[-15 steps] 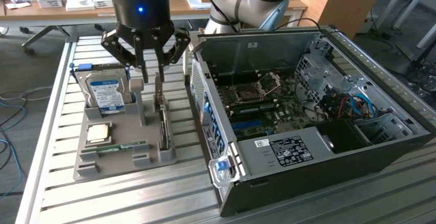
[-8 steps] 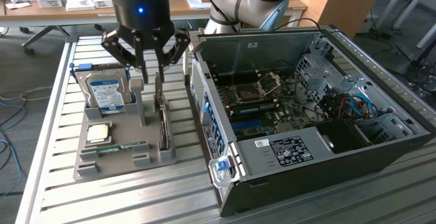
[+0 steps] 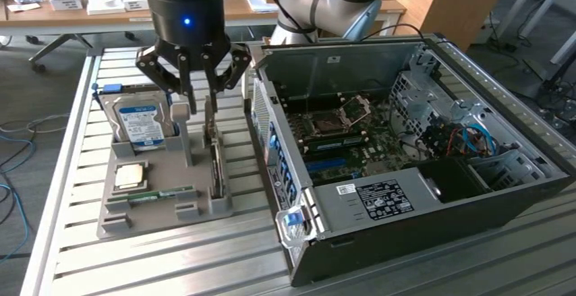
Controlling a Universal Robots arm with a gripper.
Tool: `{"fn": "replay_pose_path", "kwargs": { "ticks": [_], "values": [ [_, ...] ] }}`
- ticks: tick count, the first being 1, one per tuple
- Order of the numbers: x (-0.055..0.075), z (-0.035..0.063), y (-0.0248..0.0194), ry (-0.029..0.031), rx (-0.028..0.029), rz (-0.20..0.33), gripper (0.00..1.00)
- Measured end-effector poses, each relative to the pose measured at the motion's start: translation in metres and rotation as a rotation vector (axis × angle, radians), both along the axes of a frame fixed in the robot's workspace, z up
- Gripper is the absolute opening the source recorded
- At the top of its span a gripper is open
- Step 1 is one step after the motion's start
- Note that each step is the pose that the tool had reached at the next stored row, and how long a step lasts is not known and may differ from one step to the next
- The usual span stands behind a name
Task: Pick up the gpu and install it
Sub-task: 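Pick up the gpu and move the gpu toward the slot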
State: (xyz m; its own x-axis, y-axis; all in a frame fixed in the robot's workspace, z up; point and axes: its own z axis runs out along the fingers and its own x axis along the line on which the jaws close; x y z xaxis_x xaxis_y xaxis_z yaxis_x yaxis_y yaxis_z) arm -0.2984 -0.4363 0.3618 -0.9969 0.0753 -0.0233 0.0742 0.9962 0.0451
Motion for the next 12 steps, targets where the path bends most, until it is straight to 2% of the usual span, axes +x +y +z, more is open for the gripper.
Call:
{"fn": "replay_pose_path", "kwargs": {
  "ticks": [12],
  "values": [
    [0.0000, -0.0088, 0.0000, -0.0002, 0.0002, 0.000, 0.36]
  ]
}}
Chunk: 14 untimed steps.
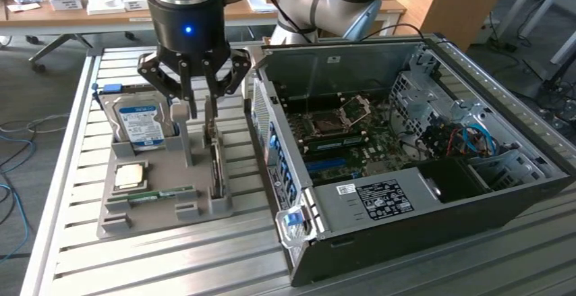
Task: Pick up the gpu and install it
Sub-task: 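Pick up the gpu and move the gpu toward the slot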
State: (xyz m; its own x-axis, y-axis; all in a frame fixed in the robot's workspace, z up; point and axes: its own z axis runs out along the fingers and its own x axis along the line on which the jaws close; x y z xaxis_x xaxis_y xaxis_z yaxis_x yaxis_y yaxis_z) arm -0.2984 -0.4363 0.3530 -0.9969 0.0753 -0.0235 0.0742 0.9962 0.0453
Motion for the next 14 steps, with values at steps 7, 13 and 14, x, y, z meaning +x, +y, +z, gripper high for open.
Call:
{"fn": "replay_pose_path", "kwargs": {
  "ticks": [7, 13, 14],
  "values": [
    [0.000, -0.0125, 0.0000, 0.0002, -0.0001, 0.000, 0.36],
    [0.000, -0.0227, 0.0000, 0.0002, -0.0002, 0.000, 0.36],
    [0.000, -0.0237, 0.0000, 0.0001, -0.0001, 0.000, 0.36]
  ]
}}
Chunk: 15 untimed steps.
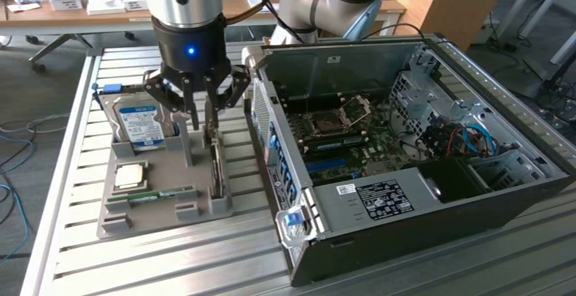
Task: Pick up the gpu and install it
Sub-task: 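Pick up the gpu and move the gpu toward the slot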
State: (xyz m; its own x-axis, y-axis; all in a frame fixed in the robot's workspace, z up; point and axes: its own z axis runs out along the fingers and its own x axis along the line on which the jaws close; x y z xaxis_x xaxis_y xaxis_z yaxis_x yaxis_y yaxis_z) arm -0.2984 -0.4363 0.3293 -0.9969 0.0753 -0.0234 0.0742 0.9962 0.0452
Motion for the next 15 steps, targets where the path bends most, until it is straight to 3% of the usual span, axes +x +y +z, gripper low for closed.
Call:
{"fn": "replay_pose_path", "kwargs": {
  "ticks": [9, 15],
  "values": [
    [0.0005, -0.0018, 0.0000, 0.0001, -0.0002, 0.000, 0.36],
    [0.0008, -0.0099, 0.0000, 0.0001, -0.0001, 0.000, 0.36]
  ]
}}
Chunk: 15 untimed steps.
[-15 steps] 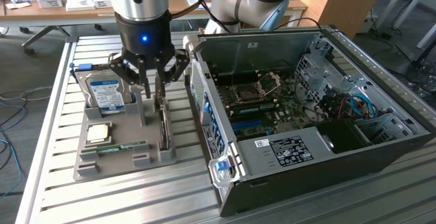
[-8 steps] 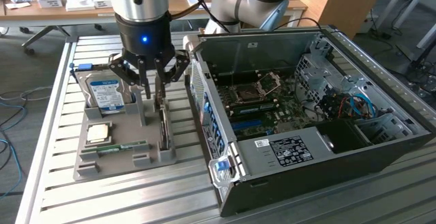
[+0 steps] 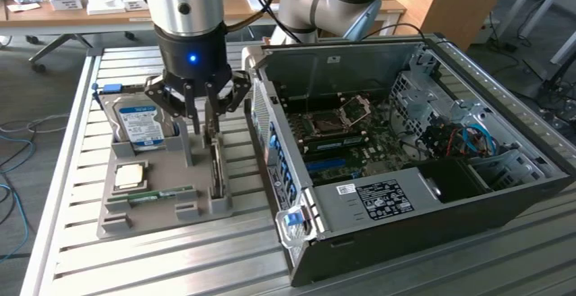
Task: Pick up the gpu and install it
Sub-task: 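Pick up the gpu and move the gpu toward the slot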
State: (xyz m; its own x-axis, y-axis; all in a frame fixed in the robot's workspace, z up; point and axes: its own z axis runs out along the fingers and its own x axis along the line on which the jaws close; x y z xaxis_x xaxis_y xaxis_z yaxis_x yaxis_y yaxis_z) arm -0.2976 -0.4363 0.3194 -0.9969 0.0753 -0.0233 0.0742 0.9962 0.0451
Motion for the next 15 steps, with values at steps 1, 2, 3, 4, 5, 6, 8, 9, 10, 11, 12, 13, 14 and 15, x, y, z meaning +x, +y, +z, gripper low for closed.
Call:
{"fn": "replay_pose_path", "kwargs": {
  "ticks": [1, 2, 3, 4, 5, 6, 8, 9, 10, 11, 12, 13, 14, 15],
  "values": [
    [0.0000, -0.0017, 0.0000, 0.0000, 0.0000, 0.000, 0.36],
    [0.0000, -0.0035, 0.0000, 0.0000, 0.0000, 0.000, 0.36],
    [0.0001, -0.0051, 0.0000, 0.0001, 0.0000, 0.000, 0.36],
    [0.0001, -0.0068, 0.0000, 0.0000, 0.0000, 0.000, 0.36],
    [0.0001, -0.0085, 0.0000, -0.0001, 0.0001, 0.000, 0.36],
    [0.0001, -0.0097, 0.0000, -0.0001, 0.0001, 0.000, 0.36],
    [0.0001, -0.0101, 0.0000, 0.0001, -0.0001, 0.000, 0.36],
    [0.0001, -0.0101, 0.0000, 0.0001, -0.0001, 0.000, 0.36],
    [0.0001, -0.0101, 0.0000, 0.0001, -0.0001, 0.000, 0.36],
    [0.0001, -0.0101, 0.0000, 0.0001, -0.0001, 0.000, 0.36],
    [0.0001, -0.0101, 0.0000, 0.0001, 0.0000, 0.000, 0.36],
    [0.0001, -0.0101, 0.0000, 0.0000, 0.0000, 0.000, 0.36],
    [0.0001, -0.0101, 0.0000, 0.0000, 0.0000, 0.000, 0.36],
    [0.0001, -0.0101, 0.0000, 0.0000, 0.0000, 0.000, 0.36]
  ]
}}
